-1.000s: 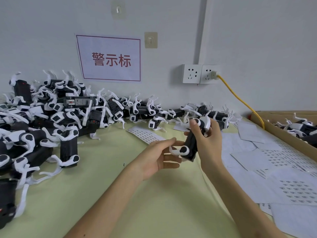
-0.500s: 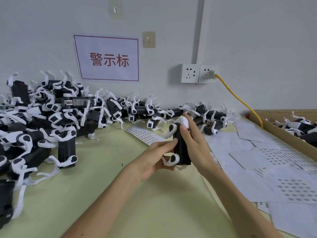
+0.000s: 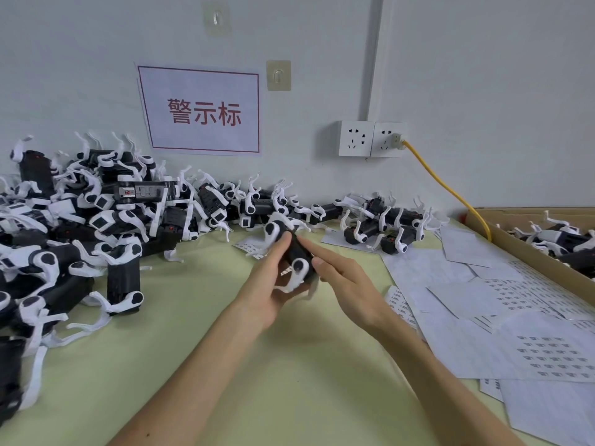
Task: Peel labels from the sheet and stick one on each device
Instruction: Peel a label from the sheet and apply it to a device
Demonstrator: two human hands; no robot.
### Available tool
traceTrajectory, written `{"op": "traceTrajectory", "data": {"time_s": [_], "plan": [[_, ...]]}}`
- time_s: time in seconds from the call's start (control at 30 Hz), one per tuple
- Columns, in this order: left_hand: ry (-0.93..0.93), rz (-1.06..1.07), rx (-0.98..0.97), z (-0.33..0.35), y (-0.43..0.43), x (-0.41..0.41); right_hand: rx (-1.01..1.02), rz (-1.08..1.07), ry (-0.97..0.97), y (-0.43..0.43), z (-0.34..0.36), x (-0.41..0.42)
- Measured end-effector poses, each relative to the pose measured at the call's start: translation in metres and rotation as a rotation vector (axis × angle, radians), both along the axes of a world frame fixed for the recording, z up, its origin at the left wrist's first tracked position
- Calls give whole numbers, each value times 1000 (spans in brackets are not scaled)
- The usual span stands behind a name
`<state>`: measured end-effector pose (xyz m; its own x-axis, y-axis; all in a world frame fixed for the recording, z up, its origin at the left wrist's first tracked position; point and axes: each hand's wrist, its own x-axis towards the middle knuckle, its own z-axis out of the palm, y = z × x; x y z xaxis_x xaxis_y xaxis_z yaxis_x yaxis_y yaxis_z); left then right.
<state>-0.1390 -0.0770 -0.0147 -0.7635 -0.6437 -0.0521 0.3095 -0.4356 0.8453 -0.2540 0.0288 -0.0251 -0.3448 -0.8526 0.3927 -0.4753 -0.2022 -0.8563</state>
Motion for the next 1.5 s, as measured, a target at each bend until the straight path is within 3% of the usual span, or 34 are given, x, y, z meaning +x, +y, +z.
{"op": "traceTrajectory", "data": {"time_s": [0.2, 0.4, 0.53, 0.67, 0.77, 0.83, 0.9, 1.0, 1.13, 1.3, 1.5], "plan": [[-31, 128, -20, -1, -12, 4, 13, 3, 98, 1, -3, 5], [-147, -39, -199, 0, -6, 6, 13, 26, 152, 2, 0, 9], [-118, 9, -147, 0, -8, 4, -24, 22, 154, -1, -4, 6], [13, 258, 43, 5, -25, 9, -51, -194, 222, -5, -9, 4], [53, 409, 136, 7, -44, 19, 152, -301, 385, -8, -16, -2], [44, 412, 121, 7, -50, 24, 356, -270, 571, -11, -21, -4], [45, 394, 99, 8, -52, 27, 433, -186, 636, -16, -26, -1], [47, 349, 73, 10, -51, 28, 445, -140, 643, -22, -29, 4], [7, 343, 95, 9, -50, 28, 163, -312, 543, -20, -23, 2], [-54, 420, 81, 5, -50, 26, 487, -198, 722, -18, -30, 0], [-48, 419, 94, 6, -51, 25, 526, -202, 623, -21, -29, -3]]}}
